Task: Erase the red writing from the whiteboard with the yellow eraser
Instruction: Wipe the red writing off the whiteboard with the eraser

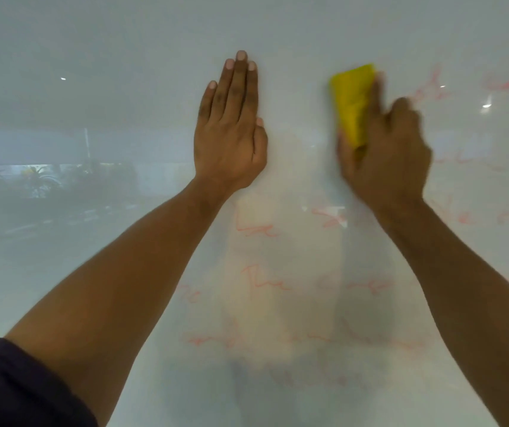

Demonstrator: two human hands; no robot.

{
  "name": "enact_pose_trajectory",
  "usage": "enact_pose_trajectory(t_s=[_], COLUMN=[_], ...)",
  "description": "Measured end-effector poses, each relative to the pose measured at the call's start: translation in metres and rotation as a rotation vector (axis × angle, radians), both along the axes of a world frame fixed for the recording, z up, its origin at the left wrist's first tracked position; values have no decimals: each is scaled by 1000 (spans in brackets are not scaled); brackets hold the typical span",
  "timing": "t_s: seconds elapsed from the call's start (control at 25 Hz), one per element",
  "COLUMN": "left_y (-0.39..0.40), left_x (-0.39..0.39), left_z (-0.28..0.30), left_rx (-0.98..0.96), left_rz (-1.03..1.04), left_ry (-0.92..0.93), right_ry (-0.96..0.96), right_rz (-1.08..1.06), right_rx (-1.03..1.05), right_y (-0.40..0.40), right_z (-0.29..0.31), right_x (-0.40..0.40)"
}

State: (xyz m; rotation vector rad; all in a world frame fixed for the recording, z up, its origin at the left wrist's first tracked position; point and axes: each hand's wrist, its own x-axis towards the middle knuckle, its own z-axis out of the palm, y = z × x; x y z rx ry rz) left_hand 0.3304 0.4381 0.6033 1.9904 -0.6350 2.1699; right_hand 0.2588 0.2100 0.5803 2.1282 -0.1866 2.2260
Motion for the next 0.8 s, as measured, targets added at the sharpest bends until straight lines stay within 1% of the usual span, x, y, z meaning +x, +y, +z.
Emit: enact_pose_trajectory(t_s=[0.04, 0.08, 0.12, 0.2, 0.24, 0.28, 0.32, 0.36, 0.4, 0.44, 0.48, 0.52, 0.56, 0.6, 0.68, 0.72, 0.76, 0.8], left_y=[-1, 0, -1, -7, -12, -17, -20, -22, -22, -24, -26, -31, -37, -44, -54, -58, -60, -64], left_x=[1, 1, 2, 1, -1, -2, -2, -3, -3, -4, -5, -7, -9, -10, -11, -12, -11, -12], left_z=[0, 0, 1, 3, 4, 5, 6, 7, 9, 11, 12, 13, 12, 12, 13, 13, 13, 13], left_rx=[-1, 2, 1, -24, -40, -50, -52, -43, -28, -6, 25, 57, 81, 95, 90, 85, 88, 100], left_rz=[8, 18, 24, 24, 23, 24, 24, 22, 19, 16, 10, 3, -3, -5, -7, -7, -9, -13], left_ry=[-3, -6, -8, 4, 16, 27, 32, 36, 39, 39, 39, 36, 29, 22, 11, 11, 11, 10], right_ry=[51, 59, 66, 22, 19, 20, 66, 87, 77, 65, 18, 13, 13, 1, 64, 76, 89, 50], right_rz=[-9, -53, -75, 50, 38, 11, 32, 4, -39, -41, 36, 82, 54, -9, -46, -102, -133, -84], right_rx=[-240, -355, -273, 121, 184, 75, -163, -371, -424, -263, 1, 209, 278, 197, -236, -338, -258, -94], right_y=[-2, -13, -25, -28, -22, -14, -8, -12, -24, -36, -39, -40, -35, -26, -24, -39, -54, -63], right_z=[-10, -11, -3, 11, 11, 2, -11, -19, -16, -6, 2, 6, 4, -5, -23, -19, -7, 3], right_x=[-3, -6, -11, -17, -14, -7, -4, -6, -9, -16, -22, -20, -19, -13, -13, -18, -24, -29])
